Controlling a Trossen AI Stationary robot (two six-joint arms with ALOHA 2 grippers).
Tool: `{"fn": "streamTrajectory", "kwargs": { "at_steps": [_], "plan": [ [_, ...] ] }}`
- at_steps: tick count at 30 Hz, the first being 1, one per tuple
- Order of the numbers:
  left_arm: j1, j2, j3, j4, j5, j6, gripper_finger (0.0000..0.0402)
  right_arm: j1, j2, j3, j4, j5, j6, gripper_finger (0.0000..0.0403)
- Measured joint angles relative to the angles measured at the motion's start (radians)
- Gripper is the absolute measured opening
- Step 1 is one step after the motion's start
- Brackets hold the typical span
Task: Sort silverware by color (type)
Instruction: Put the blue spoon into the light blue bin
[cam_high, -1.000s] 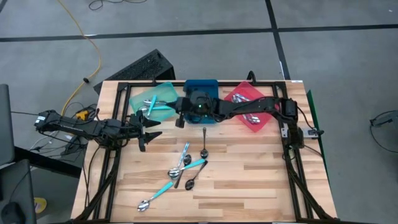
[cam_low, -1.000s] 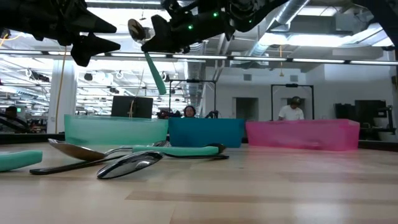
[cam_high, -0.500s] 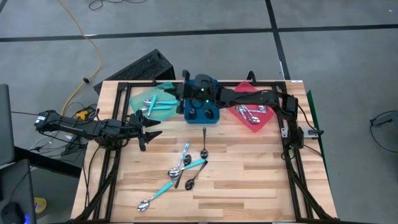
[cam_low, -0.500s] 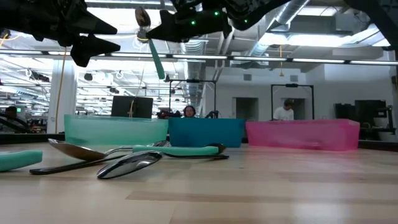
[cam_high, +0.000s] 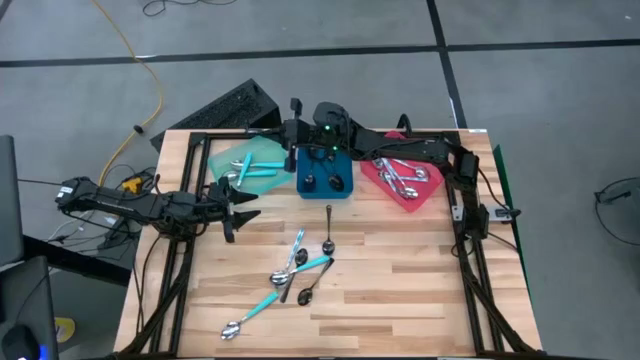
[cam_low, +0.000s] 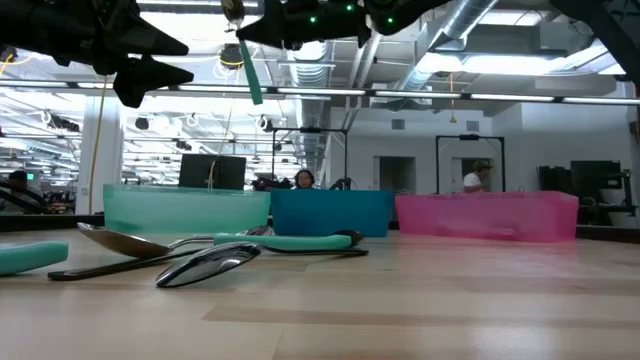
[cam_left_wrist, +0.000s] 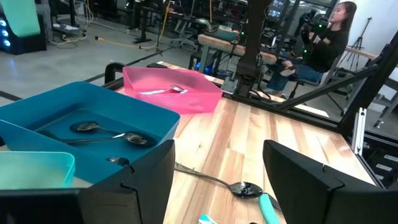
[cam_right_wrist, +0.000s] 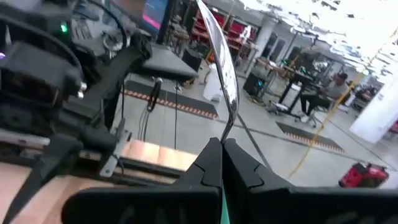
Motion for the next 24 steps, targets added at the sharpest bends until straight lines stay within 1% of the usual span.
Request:
{"fn": "streamTrajectory", "kwargs": {
  "at_steps": [2,5,8,11,13,15,17,19,20,22,24],
  "plan": [
    [0.000,0.000,0.000,0.000,0.000,-0.001,0.0228,-0.001,0.038,0.048,0.007,-0.021,0.005,0.0020],
    [0.000,0.000,0.000,0.000,0.000,-0.002,0.0228,0.000,0.126,0.167,-0.083,-0.038,0.002,0.0020],
    [0.000,0.000,0.000,0.000,0.000,-0.007,0.0228,0.013,0.218,0.306,-0.254,-0.003,-0.035,0.0020],
    [0.000,0.000,0.000,0.000,0.000,-0.017,0.0228,0.015,0.281,0.430,-0.396,0.009,-0.070,0.0020],
    [0.000,0.000,0.000,0.000,0.000,-0.018,0.0228,0.013,0.310,0.496,-0.465,0.017,-0.080,0.0020],
    [0.000,0.000,0.000,-0.003,0.000,-0.017,0.0228,0.013,0.346,0.546,-0.492,0.043,-0.100,0.0020],
    [0.000,0.000,0.000,-0.005,0.000,-0.018,0.0228,0.017,0.373,0.559,-0.496,0.072,-0.112,0.0020],
    [0.000,0.000,0.000,-0.007,0.001,-0.021,0.0228,0.025,0.380,0.533,-0.489,0.076,-0.125,0.0020],
    [0.000,0.000,0.000,-0.008,0.001,-0.024,0.0228,0.031,0.395,0.533,-0.484,0.095,-0.134,0.0020],
    [0.000,0.000,0.000,-0.008,0.001,-0.031,0.0228,0.041,0.423,0.538,-0.450,0.186,-0.145,0.0020],
    [0.000,0.000,0.000,-0.008,0.001,-0.032,0.0228,0.045,0.444,0.533,-0.469,0.223,-0.144,0.0020]
  ]
}}
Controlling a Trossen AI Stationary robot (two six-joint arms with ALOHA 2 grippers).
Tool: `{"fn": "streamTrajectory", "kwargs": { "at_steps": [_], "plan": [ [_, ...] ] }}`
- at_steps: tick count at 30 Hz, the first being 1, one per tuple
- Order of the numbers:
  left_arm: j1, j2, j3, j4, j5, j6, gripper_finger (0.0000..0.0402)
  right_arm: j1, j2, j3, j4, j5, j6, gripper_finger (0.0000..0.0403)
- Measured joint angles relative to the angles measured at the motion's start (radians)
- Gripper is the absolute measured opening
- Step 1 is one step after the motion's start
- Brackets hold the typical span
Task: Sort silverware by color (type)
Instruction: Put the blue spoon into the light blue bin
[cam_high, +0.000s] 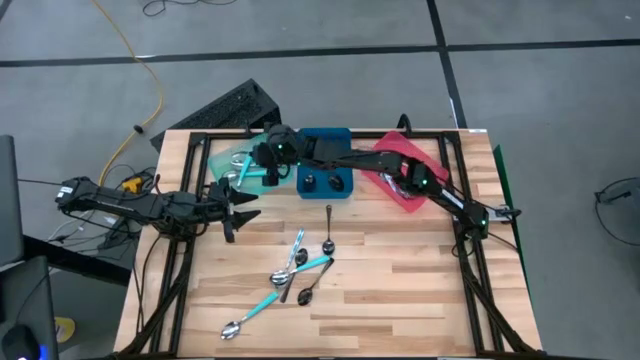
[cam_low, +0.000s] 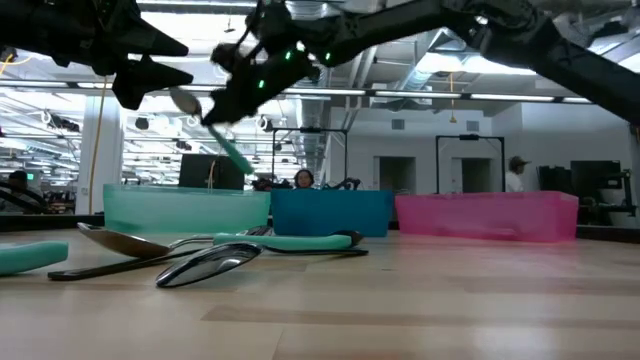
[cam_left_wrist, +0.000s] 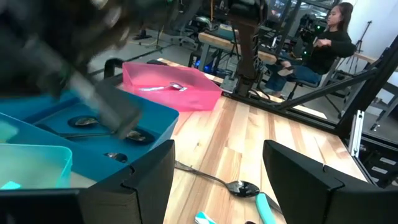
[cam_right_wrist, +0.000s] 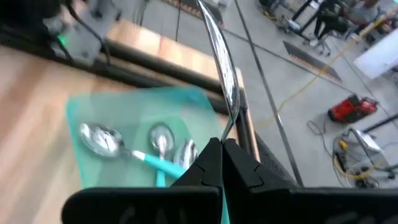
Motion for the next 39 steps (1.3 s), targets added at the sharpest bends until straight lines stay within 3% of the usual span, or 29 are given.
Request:
{"fn": "streamTrajectory", "kwargs": {
  "at_steps": [11,17,39],
  "plan": [
    [0.000,0.000,0.000,-0.015,0.000,-0.020,0.0228,0.026,0.078,0.001,0.054,0.079,0.020,0.0020],
    [0.000,0.000,0.000,-0.014,0.000,-0.022,0.0228,0.007,0.075,0.001,0.063,0.080,0.103,0.0020],
    [0.000,0.000,0.000,-0.015,-0.002,-0.027,0.0228,-0.018,0.153,0.002,0.073,0.053,0.157,0.0020]
  ]
}}
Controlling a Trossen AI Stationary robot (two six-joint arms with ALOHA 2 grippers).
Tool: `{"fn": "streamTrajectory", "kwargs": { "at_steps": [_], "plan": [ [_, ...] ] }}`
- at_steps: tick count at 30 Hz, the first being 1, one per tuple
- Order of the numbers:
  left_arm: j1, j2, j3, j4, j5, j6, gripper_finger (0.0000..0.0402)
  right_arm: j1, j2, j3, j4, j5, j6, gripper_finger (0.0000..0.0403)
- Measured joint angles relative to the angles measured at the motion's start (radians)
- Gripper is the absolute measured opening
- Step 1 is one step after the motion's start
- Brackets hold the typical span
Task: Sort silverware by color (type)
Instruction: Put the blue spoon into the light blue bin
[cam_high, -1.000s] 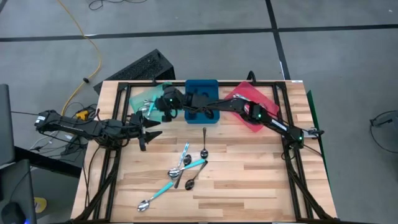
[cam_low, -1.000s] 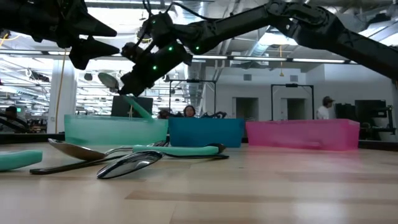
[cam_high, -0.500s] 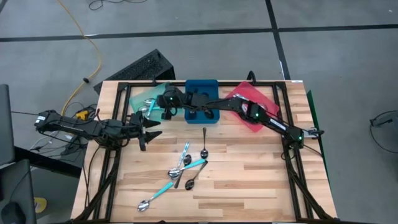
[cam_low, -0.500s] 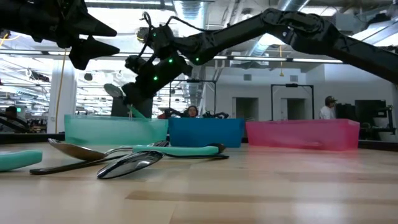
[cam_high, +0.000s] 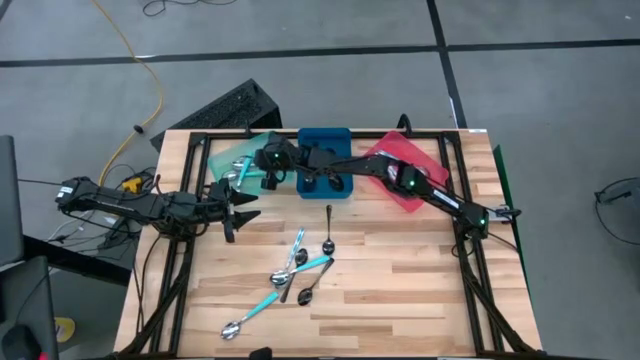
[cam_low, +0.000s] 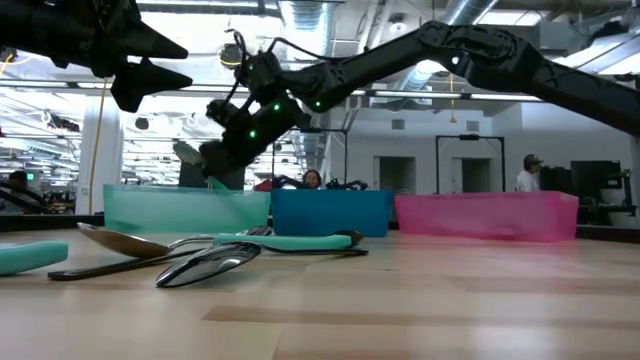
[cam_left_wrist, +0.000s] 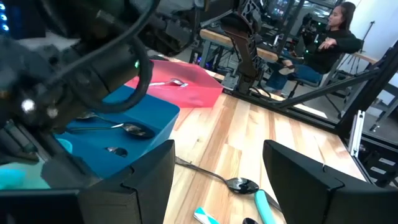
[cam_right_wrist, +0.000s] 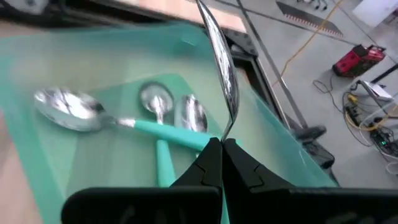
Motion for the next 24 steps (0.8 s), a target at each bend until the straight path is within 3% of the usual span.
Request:
{"fn": "streamTrajectory", "kwargs": {
  "at_steps": [24],
  "plan": [
    [0.000,0.000,0.000,0.000,-0.002,0.001,0.0228,-0.018,0.004,-0.001,-0.006,-0.043,0.098,0.0044]
  ]
}}
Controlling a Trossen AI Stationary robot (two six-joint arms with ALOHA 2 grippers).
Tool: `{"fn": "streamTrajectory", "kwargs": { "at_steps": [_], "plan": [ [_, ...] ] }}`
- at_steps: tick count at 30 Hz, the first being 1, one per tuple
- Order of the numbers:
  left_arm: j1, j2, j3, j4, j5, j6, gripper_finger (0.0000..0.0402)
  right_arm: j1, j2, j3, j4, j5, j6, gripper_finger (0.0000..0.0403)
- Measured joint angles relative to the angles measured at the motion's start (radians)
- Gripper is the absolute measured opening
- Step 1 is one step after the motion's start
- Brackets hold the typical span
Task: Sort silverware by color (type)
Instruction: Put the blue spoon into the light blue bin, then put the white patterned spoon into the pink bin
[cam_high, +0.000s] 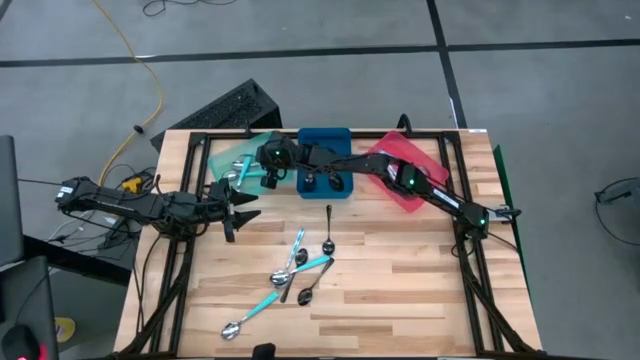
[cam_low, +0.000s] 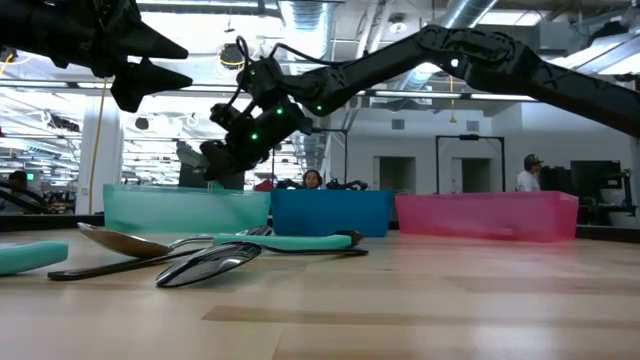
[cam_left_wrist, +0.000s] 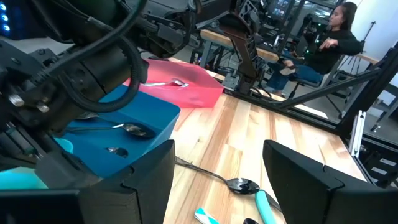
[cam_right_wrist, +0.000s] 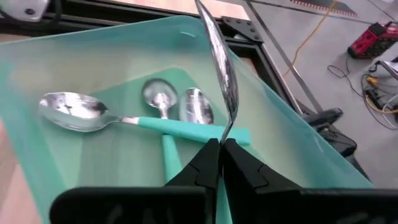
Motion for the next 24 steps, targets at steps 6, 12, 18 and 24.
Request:
{"fn": "streamTrajectory", "kwargs": {
  "at_steps": [6,12,18,24],
  "plan": [
    [0.000,0.000,0.000,0.000,0.000,0.000,0.0228,0.001,0.000,0.000,0.001,0.003,-0.021,0.0051],
    [0.000,0.000,0.000,0.000,0.000,0.000,0.0228,-0.004,0.000,0.000,-0.004,-0.011,-0.021,0.0076],
    [0.000,0.000,0.000,0.000,0.000,0.000,0.0228,-0.003,0.000,0.000,-0.008,-0.011,-0.021,0.0116],
    [0.000,0.000,0.000,0.000,0.000,0.000,0.0228,-0.003,0.000,0.000,-0.005,-0.010,-0.024,0.0144]
  ]
}}
